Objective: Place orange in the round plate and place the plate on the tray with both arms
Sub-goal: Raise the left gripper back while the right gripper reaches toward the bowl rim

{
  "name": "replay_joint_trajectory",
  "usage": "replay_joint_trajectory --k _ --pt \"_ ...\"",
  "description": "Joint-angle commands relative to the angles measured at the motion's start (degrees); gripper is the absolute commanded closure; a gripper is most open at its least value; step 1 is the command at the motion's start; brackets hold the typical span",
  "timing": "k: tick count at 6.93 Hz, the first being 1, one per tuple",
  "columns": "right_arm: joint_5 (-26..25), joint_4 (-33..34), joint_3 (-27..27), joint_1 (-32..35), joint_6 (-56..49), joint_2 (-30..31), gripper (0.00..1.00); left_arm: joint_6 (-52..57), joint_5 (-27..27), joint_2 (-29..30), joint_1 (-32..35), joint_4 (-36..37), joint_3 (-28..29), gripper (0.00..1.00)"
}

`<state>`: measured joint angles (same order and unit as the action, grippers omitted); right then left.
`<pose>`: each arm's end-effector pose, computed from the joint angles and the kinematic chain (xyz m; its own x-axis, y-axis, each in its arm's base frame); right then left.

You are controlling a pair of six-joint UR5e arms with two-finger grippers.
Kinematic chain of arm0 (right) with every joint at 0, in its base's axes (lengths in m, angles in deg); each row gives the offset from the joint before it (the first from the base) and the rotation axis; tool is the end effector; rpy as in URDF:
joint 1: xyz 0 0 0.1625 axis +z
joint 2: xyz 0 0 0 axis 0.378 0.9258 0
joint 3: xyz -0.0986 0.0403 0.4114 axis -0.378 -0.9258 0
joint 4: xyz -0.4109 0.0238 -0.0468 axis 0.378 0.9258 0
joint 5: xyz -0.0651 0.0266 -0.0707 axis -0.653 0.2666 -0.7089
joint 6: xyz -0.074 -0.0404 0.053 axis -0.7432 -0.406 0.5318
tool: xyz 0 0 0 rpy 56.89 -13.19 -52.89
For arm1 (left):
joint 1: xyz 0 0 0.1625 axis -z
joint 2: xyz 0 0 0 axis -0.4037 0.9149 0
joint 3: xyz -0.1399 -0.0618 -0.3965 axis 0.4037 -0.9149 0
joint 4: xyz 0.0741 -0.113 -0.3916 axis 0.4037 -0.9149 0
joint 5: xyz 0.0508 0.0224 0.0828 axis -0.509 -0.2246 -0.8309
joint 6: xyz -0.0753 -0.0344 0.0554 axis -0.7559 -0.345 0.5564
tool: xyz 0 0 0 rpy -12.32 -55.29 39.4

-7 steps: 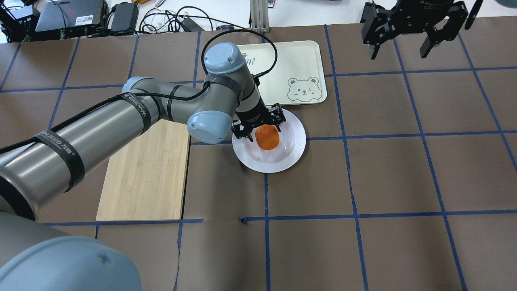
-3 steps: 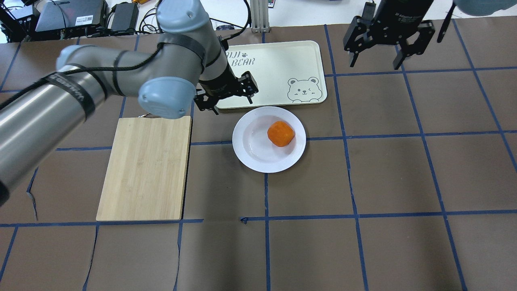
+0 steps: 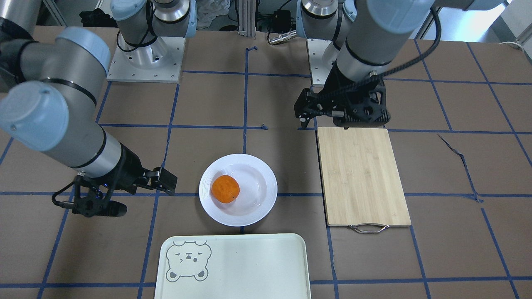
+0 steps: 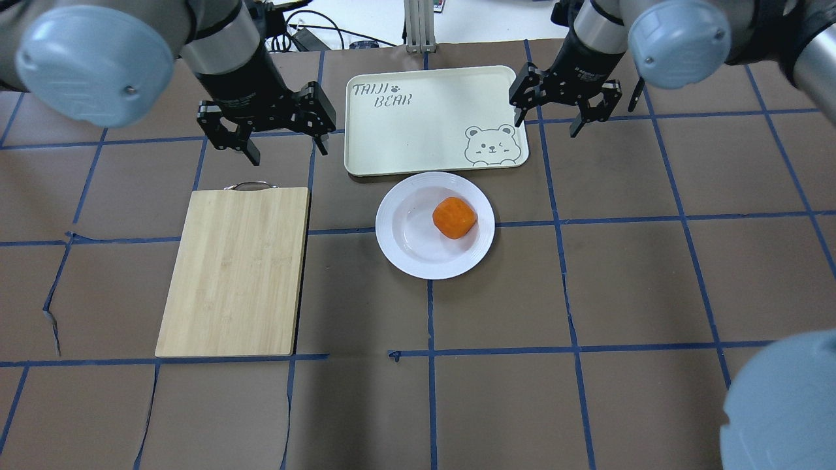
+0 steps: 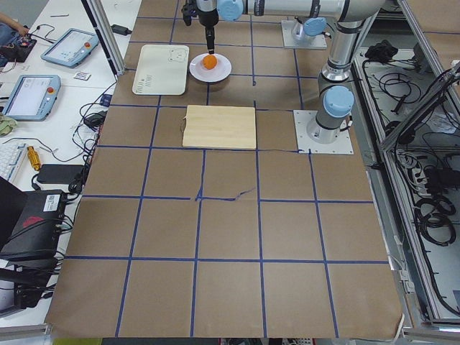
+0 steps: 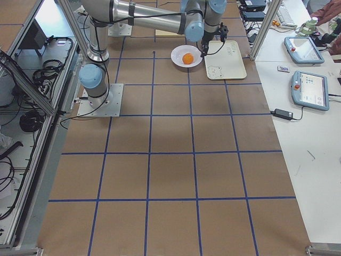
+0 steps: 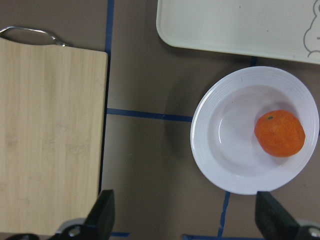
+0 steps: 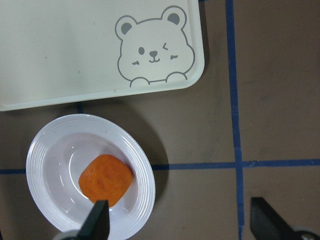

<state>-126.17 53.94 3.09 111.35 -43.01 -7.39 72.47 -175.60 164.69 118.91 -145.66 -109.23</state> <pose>0.1458 -0.6320 0.3399 -0.9686 0.1217 -0.2169 0.1132 0.9922 0.0515 -0.1864 -0.5141 0.4755 -0.9962 -0.0670 0.0563 -0.0631 0.9957 0.0685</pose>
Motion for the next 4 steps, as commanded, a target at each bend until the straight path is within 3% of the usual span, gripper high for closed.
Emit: replay_joint_trajectory --k 1,2,4 --pt "2.4 14.4 7.4 0.2 1.7 -4.5 0.02 2.3 -0.6 -3.6 -0.5 4.8 -2.3 0.0" --pt "9.0 18.4 11.8 0.1 3.4 -5.1 0.02 2.6 -2.0 -4.2 -0.6 6.0 -3.2 0.0" --pt "10.4 31.8 20.4 2.1 8.9 -5.4 0.03 6.5 -3.9 -4.3 -0.9 9.0 -2.8 0.0"
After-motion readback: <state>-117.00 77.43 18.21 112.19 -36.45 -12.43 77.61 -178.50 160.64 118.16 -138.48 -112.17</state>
